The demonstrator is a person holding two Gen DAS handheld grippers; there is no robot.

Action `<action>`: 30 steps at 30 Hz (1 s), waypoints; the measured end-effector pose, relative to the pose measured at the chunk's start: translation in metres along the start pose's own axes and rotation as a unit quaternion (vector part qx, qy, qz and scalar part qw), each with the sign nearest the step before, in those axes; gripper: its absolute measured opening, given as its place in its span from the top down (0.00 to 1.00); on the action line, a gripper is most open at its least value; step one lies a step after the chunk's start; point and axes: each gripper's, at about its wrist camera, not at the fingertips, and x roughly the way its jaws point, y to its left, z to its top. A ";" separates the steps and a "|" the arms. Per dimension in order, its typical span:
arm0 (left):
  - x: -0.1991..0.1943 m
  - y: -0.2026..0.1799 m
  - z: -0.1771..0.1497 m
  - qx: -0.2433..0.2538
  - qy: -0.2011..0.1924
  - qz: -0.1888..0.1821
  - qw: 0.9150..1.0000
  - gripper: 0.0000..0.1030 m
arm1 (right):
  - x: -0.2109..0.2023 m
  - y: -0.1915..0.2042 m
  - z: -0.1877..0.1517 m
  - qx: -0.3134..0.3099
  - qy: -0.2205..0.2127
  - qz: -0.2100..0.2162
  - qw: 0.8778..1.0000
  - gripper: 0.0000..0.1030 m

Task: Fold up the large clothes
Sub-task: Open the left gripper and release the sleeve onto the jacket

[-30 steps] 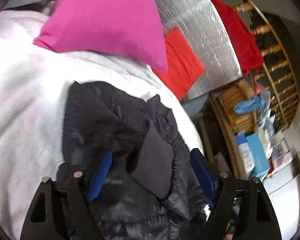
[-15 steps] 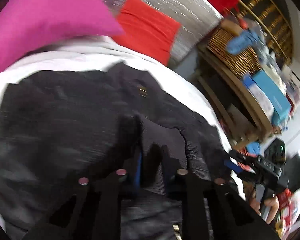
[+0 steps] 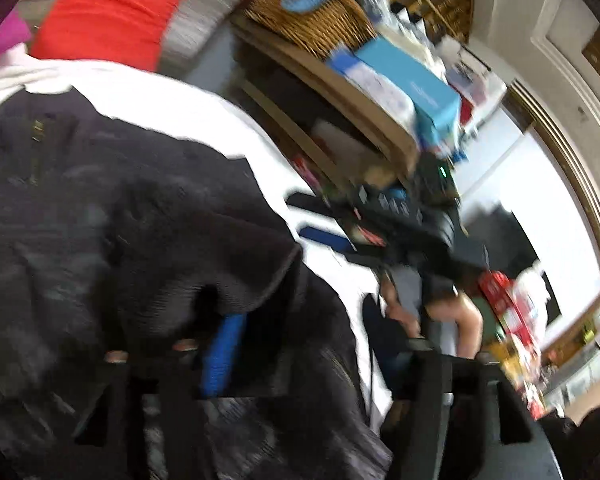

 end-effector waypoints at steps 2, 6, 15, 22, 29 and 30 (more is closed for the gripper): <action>-0.009 -0.001 0.003 -0.004 -0.002 -0.002 1.000 0.33 | -0.004 -0.004 0.002 0.006 0.000 0.006 1.000 0.37; -0.054 0.021 0.008 -0.042 -0.047 0.023 0.998 0.25 | 0.000 -0.014 0.001 0.023 0.033 0.042 0.998 0.33; -0.084 0.080 -0.001 -0.165 -0.091 0.034 0.982 0.18 | 0.013 0.007 -0.010 0.026 0.048 0.081 0.995 0.31; -0.114 0.088 -0.004 -0.182 -0.128 0.031 0.975 0.18 | 0.015 0.060 -0.025 -0.123 0.056 0.075 0.988 0.27; -0.179 0.114 -0.017 -0.217 -0.178 0.147 0.949 0.18 | 0.033 0.146 -0.097 -0.350 0.106 0.057 0.929 0.20; -0.188 0.120 -0.022 -0.228 -0.180 0.175 0.941 0.18 | 0.037 0.156 -0.107 -0.372 0.110 0.048 0.920 0.20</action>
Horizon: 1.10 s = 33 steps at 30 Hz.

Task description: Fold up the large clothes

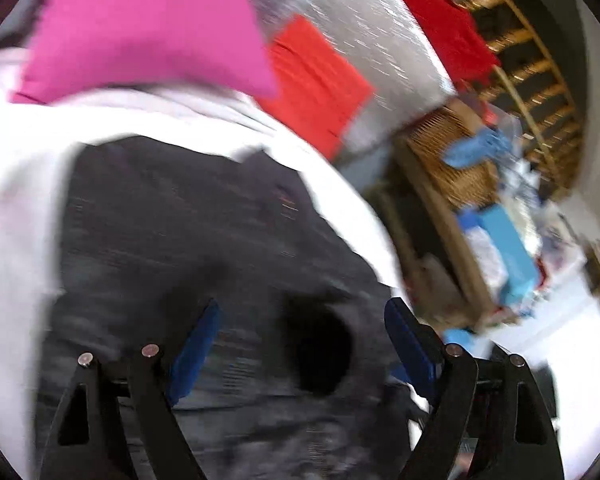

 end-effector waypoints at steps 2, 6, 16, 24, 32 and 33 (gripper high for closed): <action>-0.007 0.012 0.002 -0.007 -0.007 0.038 0.999 0.18 | 0.015 0.021 -0.001 -0.045 0.020 -0.041 0.998 0.20; -0.003 0.031 -0.002 -0.006 0.012 0.111 0.994 0.18 | 0.040 0.026 0.000 -0.061 0.033 -0.150 0.986 0.20; 0.033 0.020 -0.021 0.078 0.052 0.171 0.981 0.16 | -0.005 -0.127 -0.009 0.343 -0.056 -0.071 0.935 0.24; 0.038 0.029 -0.023 0.067 0.049 0.158 0.984 0.16 | 0.001 -0.014 0.032 0.139 -0.069 -0.018 0.988 0.20; -0.013 0.031 -0.015 0.048 0.014 0.143 0.989 0.16 | 0.051 0.051 0.060 0.040 -0.026 -0.089 0.995 0.19; -0.019 0.034 -0.014 0.048 0.006 0.153 0.987 0.16 | 0.062 0.060 0.059 0.021 -0.013 -0.110 0.994 0.19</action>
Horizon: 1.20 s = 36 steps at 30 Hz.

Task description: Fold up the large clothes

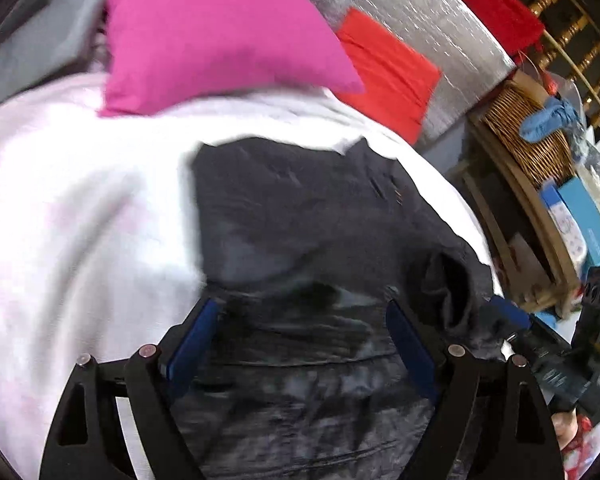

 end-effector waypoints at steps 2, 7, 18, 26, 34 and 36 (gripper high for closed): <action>0.002 0.005 -0.001 -0.005 0.004 0.010 1.000 0.16 | 0.022 0.017 -0.003 -0.043 0.034 -0.054 0.997 0.19; 0.026 -0.006 -0.009 0.022 0.041 0.041 0.998 0.16 | 0.016 -0.017 -0.004 0.009 0.001 -0.106 0.994 0.21; 0.039 -0.005 -0.008 0.014 0.054 0.069 0.996 0.16 | -0.037 -0.256 -0.063 0.428 -0.026 0.020 0.903 0.21; 0.037 -0.002 -0.007 0.007 0.051 0.065 0.997 0.16 | -0.042 -0.287 -0.088 0.471 -0.045 0.187 0.861 0.21; 0.041 -0.008 -0.011 0.024 0.056 0.079 0.995 0.15 | -0.039 -0.256 -0.081 0.430 -0.037 0.177 0.884 0.21; 0.038 -0.004 -0.009 0.016 0.055 0.070 0.996 0.15 | -0.032 -0.253 -0.085 0.437 -0.024 0.168 0.883 0.20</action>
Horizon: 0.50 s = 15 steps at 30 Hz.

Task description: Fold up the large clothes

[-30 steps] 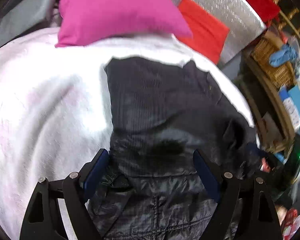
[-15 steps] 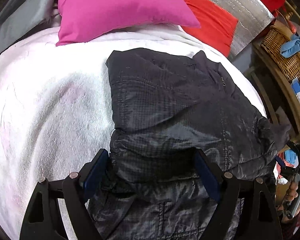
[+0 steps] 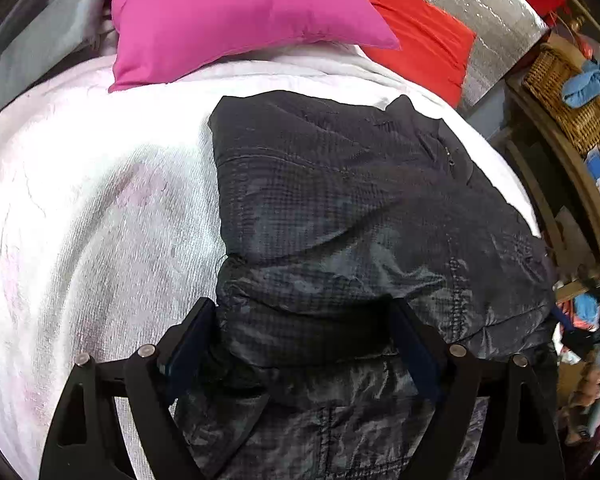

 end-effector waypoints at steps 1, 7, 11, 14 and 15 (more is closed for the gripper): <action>-0.003 0.002 0.001 -0.003 -0.003 -0.005 1.000 0.15 | 0.001 -0.001 0.001 0.009 0.001 0.013 1.000 0.20; -0.034 0.013 0.006 0.001 -0.061 0.008 0.998 0.15 | -0.021 0.001 0.006 -0.008 -0.044 -0.031 0.999 0.33; -0.025 0.028 0.007 -0.029 -0.045 0.005 0.999 0.15 | -0.048 -0.011 0.019 -0.021 -0.102 -0.084 0.991 0.33; -0.012 0.028 0.004 -0.037 -0.018 -0.009 0.999 0.15 | -0.039 -0.024 0.031 -0.024 -0.089 -0.094 0.991 0.33; -0.006 0.024 0.003 -0.030 -0.007 -0.009 0.999 0.15 | -0.033 -0.027 0.034 -0.021 -0.070 -0.077 0.994 0.33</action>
